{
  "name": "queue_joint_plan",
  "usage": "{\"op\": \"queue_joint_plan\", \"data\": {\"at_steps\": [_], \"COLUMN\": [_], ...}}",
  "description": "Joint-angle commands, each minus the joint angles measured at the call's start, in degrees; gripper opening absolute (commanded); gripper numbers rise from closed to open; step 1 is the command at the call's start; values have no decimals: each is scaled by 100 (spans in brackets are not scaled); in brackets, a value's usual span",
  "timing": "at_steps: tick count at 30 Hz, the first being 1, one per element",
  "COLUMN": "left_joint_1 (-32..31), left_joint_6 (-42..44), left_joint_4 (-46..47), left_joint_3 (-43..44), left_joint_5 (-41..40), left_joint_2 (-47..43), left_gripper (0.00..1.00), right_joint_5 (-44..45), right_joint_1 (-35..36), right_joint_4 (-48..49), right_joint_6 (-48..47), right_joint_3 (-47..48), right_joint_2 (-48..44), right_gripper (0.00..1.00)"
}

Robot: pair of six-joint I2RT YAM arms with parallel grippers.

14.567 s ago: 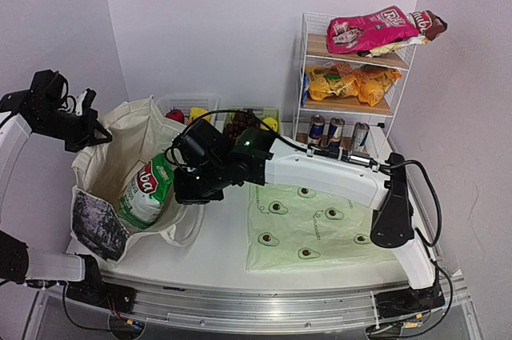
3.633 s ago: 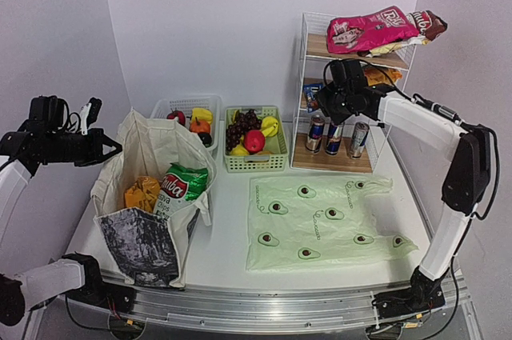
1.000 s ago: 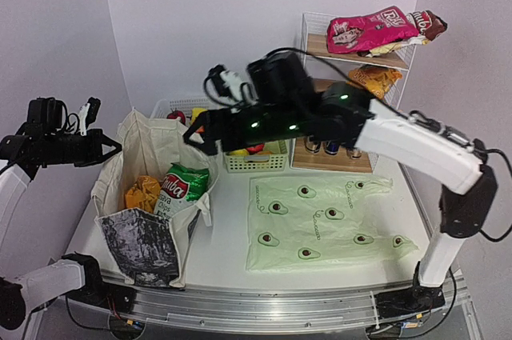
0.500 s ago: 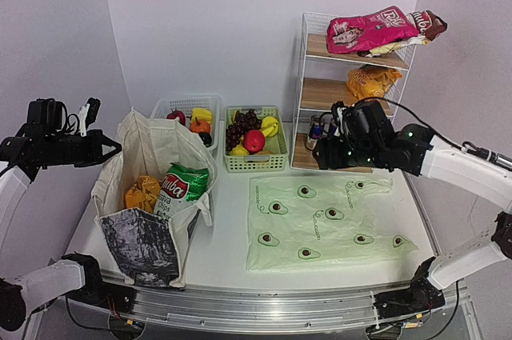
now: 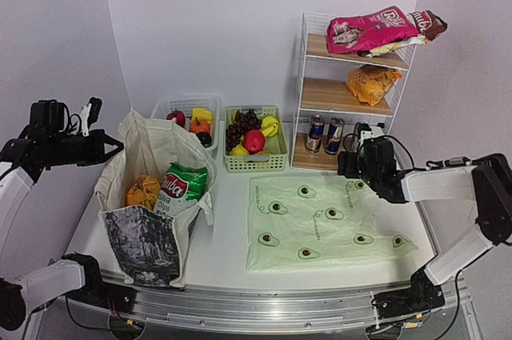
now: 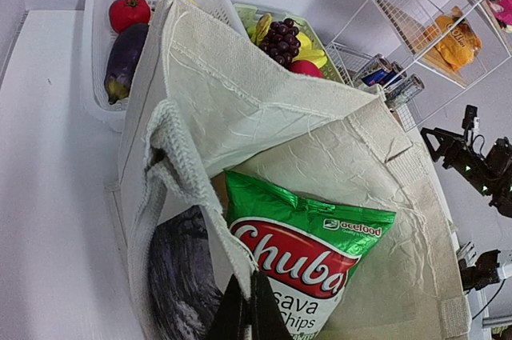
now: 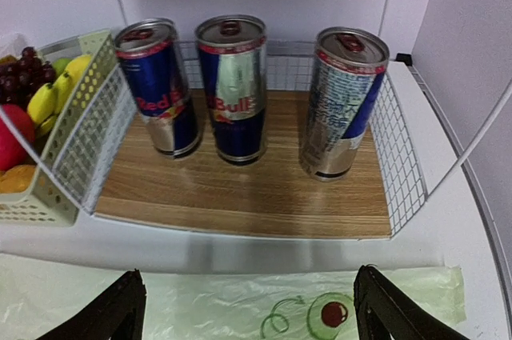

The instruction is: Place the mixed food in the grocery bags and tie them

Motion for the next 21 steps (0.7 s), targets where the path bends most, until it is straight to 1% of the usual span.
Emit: {"op": "queue_joint_plan", "data": {"at_steps": [1, 5, 7, 9, 12, 17, 21], "left_joint_1": [-1, -1, 0, -1, -3, -1, -1], "left_joint_6": [52, 42, 42, 43, 83, 111, 48], "left_joint_4": [731, 902, 960, 1009, 1027, 1098, 1182], "left_joint_3": [-73, -125, -121, -123, -79, -32, -45], "left_joint_5": [-127, -129, -138, -150, -164, -126, -37], "left_joint_2": [-15, 68, 131, 198, 290, 344, 401], "left_gripper": [0, 0, 0, 0, 0, 0, 0], "right_joint_5": [-100, -220, -269, -338, -241, -193, -179], "right_joint_1": [-475, -737, -838, -896, -934, -1171, -1212], "right_joint_4": [2548, 3854, 4124, 4215, 4420, 4496, 4493], "right_joint_6": [-449, -800, -736, -709, -907, -826, -839], "right_joint_3": [-185, -153, -37, 187, 443, 580, 755], "right_joint_2": [705, 1552, 1910, 2233, 2508, 2640, 2819], "right_gripper": [88, 90, 90, 91, 92, 93, 94]}}
